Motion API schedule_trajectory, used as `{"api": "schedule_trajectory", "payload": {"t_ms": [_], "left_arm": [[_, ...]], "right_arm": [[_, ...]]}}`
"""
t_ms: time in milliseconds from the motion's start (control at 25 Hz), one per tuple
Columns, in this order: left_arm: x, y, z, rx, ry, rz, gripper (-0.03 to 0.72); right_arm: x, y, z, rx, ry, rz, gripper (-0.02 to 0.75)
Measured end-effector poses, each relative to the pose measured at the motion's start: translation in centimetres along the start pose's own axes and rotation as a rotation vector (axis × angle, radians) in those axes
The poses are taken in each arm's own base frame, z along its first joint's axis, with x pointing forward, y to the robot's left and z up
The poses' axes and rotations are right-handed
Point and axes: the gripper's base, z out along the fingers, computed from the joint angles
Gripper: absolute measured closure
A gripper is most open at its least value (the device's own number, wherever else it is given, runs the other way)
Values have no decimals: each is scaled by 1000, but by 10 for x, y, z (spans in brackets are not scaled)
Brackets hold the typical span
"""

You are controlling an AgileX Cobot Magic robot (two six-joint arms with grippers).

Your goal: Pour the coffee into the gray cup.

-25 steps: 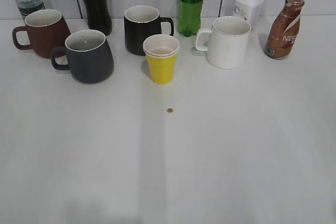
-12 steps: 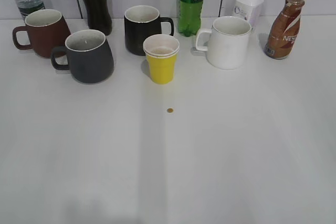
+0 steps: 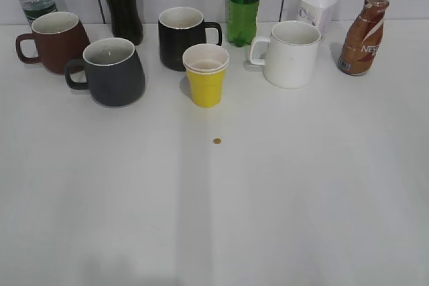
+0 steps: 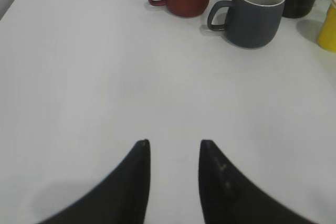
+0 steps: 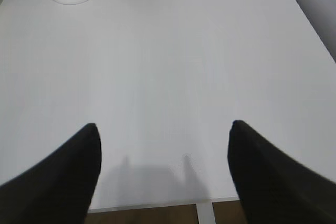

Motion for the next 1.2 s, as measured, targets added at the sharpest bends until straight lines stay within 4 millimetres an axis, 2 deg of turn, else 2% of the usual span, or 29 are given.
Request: {"api": "schedule_trajectory", "payload": {"t_ms": [1200], "left_arm": [[0,0,0,0,0,0,449]], "right_arm": [[0,0,0,0,0,0,151]]}}
